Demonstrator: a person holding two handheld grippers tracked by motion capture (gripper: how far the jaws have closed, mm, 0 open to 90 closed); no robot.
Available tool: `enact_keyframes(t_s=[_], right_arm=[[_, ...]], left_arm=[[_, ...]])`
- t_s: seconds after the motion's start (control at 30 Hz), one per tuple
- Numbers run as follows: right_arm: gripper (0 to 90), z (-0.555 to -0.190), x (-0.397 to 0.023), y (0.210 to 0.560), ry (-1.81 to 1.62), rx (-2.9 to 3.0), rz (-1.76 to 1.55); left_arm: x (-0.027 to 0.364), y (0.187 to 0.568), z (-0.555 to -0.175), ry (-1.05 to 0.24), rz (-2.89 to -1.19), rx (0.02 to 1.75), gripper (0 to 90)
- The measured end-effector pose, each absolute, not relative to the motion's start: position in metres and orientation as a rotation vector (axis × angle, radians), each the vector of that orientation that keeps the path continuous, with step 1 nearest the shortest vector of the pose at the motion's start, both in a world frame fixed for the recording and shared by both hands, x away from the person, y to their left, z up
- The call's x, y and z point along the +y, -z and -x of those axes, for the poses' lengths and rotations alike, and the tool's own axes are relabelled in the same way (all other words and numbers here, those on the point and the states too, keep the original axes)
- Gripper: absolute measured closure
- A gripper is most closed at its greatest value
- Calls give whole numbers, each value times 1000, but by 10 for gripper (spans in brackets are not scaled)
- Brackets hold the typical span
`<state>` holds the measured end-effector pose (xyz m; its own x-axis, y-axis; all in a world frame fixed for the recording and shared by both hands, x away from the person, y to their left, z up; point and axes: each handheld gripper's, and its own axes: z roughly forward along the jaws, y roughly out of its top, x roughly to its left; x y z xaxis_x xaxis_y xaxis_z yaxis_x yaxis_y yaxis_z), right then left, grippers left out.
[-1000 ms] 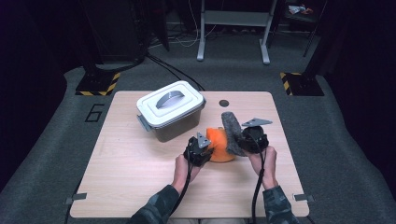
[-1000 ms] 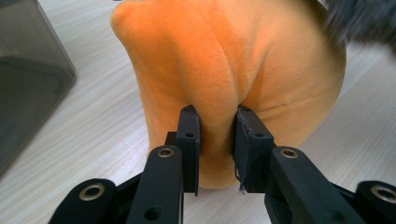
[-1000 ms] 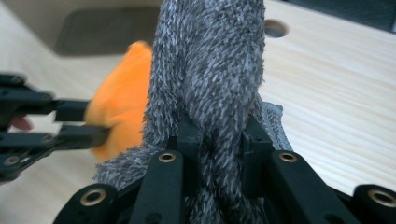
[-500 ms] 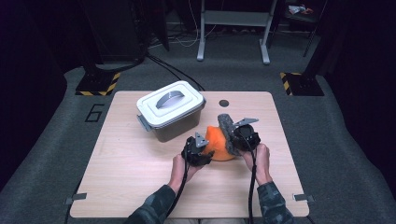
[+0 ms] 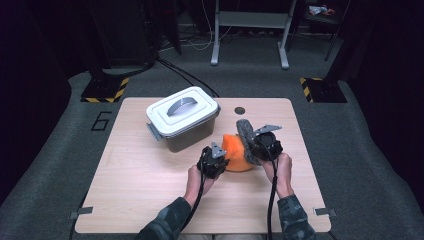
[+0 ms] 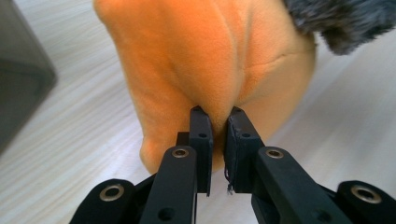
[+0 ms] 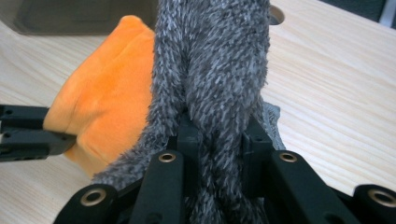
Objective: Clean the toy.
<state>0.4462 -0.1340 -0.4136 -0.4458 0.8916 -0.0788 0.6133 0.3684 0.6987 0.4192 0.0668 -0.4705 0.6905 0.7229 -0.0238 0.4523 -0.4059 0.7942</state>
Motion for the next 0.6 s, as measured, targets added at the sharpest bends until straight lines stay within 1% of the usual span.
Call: enact_keyframes(t_s=[0.13,0.17,0.33,0.43,0.5,0.6], right_arm=[[740,-443,-137,405,-867,2185,-1295],[739,-442,-136,403,-865,2187,-1289],[738,-445,-130,407,-869,2203,-1283],[738,-436,-123,400,-924,2200,-1243],[738,-430,-113,397,-935,2221,-1201],[735,-430,-96,403,-900,2280,-1145]], left_arm=[[66,465,-411,-331,-2030,928,827],[66,465,-411,-328,-2037,927,826],[68,470,-416,-363,-2045,957,820],[69,473,-418,-389,-2051,957,817],[67,475,-418,-399,-2056,955,817],[64,477,-416,-431,-2070,934,817]])
